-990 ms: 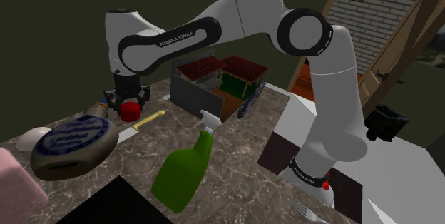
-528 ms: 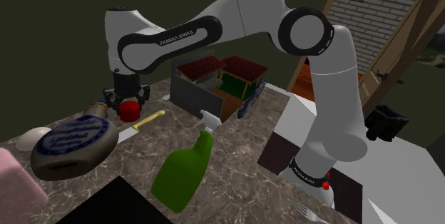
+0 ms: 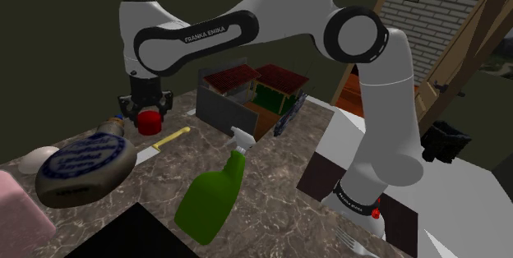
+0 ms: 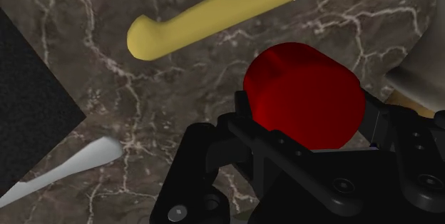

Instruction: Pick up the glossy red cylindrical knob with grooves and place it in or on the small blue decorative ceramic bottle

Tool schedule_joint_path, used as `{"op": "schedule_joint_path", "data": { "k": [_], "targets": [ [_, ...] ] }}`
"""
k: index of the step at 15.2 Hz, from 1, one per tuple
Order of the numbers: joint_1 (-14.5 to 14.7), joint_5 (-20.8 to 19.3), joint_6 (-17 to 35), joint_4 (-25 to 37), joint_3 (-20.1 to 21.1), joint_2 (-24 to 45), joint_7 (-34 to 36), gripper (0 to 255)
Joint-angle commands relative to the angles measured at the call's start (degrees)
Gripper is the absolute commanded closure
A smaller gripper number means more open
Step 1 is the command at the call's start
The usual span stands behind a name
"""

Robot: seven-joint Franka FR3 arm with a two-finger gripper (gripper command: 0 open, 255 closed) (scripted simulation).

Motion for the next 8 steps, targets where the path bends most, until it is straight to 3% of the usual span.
{"op": "schedule_joint_path", "data": {
  "k": [1, 8],
  "targets": [
    [-0.1, 0.2, -1.2, 0.7, 0.1, -0.6, -0.2, 255],
    [-0.1, 0.8, -5.8, 3.7, 0.4, -2.2, -0.6, 255]
  ]
}}
